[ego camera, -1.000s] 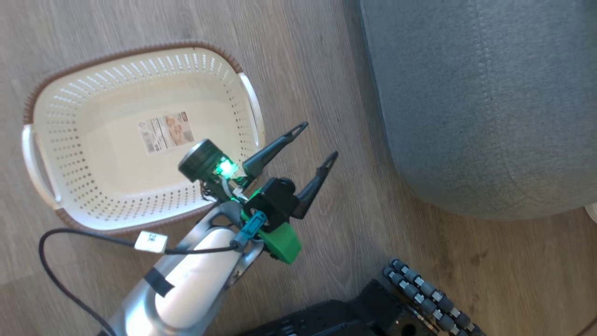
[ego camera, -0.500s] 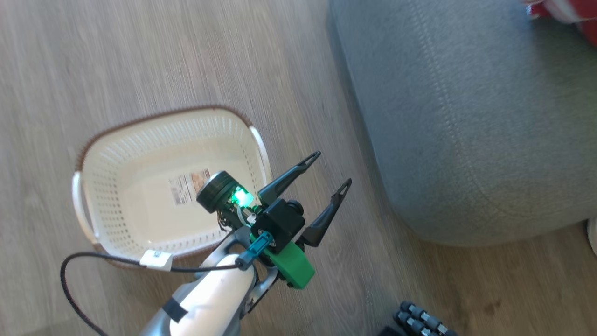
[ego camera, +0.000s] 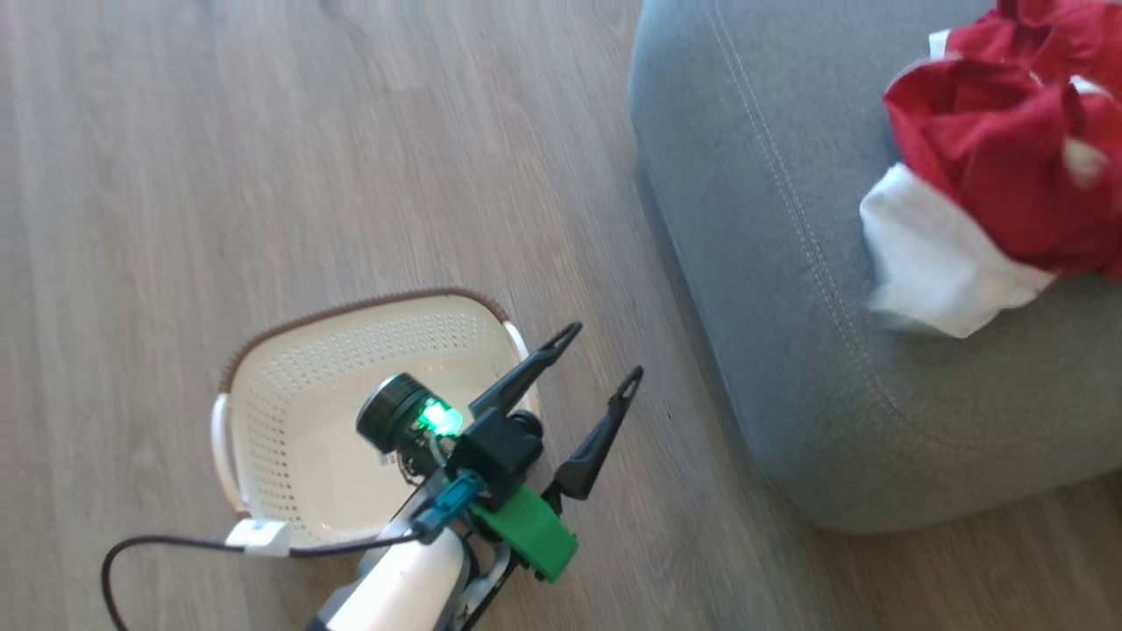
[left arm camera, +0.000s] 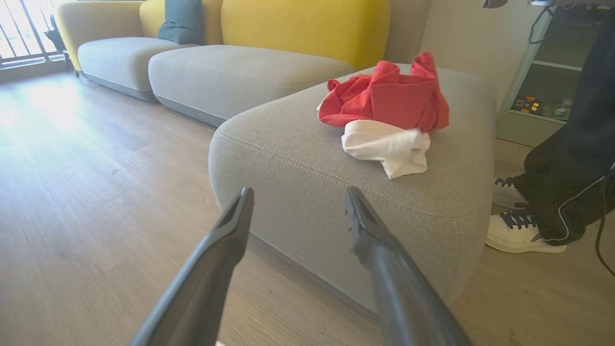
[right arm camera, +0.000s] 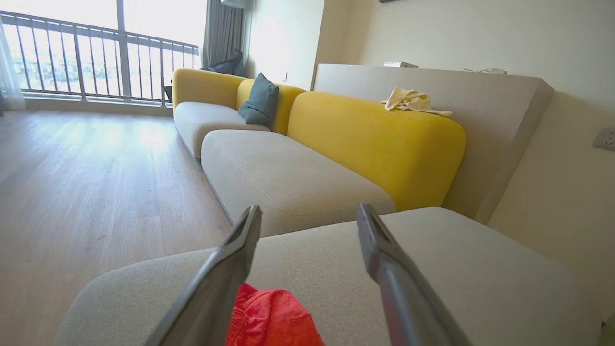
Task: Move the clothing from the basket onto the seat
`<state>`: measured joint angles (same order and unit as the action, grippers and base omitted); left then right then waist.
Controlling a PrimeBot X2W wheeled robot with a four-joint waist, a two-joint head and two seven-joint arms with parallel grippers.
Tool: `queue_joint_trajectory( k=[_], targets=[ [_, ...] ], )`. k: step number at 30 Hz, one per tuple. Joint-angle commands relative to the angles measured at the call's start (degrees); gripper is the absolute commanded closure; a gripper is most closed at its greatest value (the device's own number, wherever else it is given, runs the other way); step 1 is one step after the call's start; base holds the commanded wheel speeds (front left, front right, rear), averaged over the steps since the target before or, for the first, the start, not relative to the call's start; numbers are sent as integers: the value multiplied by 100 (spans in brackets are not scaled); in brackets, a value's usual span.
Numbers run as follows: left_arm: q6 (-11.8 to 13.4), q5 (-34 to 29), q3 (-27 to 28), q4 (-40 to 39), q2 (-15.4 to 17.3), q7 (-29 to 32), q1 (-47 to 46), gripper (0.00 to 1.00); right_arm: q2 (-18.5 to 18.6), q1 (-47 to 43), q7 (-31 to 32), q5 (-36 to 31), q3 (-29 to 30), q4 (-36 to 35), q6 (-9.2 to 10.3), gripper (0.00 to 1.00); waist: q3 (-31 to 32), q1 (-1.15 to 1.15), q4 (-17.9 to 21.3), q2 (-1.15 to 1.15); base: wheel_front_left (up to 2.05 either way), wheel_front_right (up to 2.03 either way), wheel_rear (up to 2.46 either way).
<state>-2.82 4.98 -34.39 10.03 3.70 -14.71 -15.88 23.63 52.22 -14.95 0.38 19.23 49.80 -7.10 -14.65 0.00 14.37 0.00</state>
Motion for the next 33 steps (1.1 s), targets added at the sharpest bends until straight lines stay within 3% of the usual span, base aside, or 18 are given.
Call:
queue_joint_trajectory(
  k=[1,6,16,24,29,33],
  targets=[
    [27,51,255,-255,-77,-29,18,0,81,-205,-5,180,-166,-429,-39,0,249,0,-149,0,0,0,0],
    [129,234,498,-464,-80,-29,307,0,48,-938,-5,730,-366,-1624,-39,0,633,0,-420,0,0,0,0],
    [234,390,1034,-694,-81,-29,694,0,-58,-1928,-5,1240,-962,-3264,-39,0,1014,0,-929,0,0,0,0],
    [407,463,1436,-900,-81,-29,874,0,-256,-2813,-5,1572,-1397,-4187,-39,0,1168,0,-1322,0,0,0,0],
    [789,525,1720,-941,-82,-29,993,0,-461,-3574,-5,1806,-1698,-4609,-39,0,1272,0,-1608,0,0,0,0],
    [1301,473,2000,-901,-82,-29,1128,0,-772,-3994,-5,1930,-1749,-4587,-39,0,1316,0,-1723,0,0,0,0]
  ],
)
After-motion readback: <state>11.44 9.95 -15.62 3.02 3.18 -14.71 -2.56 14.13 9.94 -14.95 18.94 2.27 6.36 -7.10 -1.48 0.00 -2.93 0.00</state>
